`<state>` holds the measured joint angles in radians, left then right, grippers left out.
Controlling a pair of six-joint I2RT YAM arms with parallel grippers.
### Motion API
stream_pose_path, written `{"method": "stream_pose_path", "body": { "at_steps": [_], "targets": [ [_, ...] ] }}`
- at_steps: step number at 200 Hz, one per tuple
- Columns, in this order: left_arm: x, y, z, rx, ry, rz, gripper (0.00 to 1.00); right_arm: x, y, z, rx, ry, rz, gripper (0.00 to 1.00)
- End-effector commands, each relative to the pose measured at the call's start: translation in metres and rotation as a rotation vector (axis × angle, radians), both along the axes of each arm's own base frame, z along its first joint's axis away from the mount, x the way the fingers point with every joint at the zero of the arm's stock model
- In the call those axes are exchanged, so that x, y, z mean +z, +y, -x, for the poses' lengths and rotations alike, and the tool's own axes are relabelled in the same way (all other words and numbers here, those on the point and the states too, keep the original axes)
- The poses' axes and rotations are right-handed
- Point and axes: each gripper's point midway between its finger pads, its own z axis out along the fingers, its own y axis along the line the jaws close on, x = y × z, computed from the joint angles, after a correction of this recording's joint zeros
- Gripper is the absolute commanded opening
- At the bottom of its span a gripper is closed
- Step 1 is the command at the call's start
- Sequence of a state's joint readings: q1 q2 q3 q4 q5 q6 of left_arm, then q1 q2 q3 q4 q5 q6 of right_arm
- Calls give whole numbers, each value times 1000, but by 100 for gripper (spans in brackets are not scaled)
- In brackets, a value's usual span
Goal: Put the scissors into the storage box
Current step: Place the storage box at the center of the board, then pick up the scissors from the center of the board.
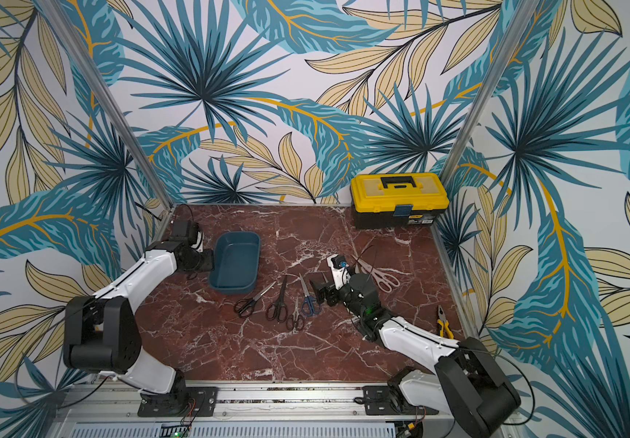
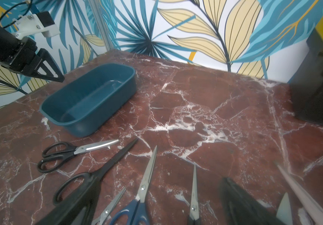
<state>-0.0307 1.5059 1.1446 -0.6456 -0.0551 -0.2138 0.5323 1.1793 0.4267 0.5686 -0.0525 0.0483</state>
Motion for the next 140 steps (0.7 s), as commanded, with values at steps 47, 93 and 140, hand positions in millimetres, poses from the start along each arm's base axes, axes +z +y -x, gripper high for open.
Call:
{"method": "stream_pose_path", "body": {
  "at_steps": [47,93,140],
  "targets": [
    [45,-133,79,-435,-107,82,62,12,19,58,203,73,-27,95],
    [-29,-155,133,-509,180,73,57,-8,-9,89,138,87,17,99],
    [-50,-148,117,-516,226,7,57,-13,-36,93,7,133,12,100]
  ]
}}
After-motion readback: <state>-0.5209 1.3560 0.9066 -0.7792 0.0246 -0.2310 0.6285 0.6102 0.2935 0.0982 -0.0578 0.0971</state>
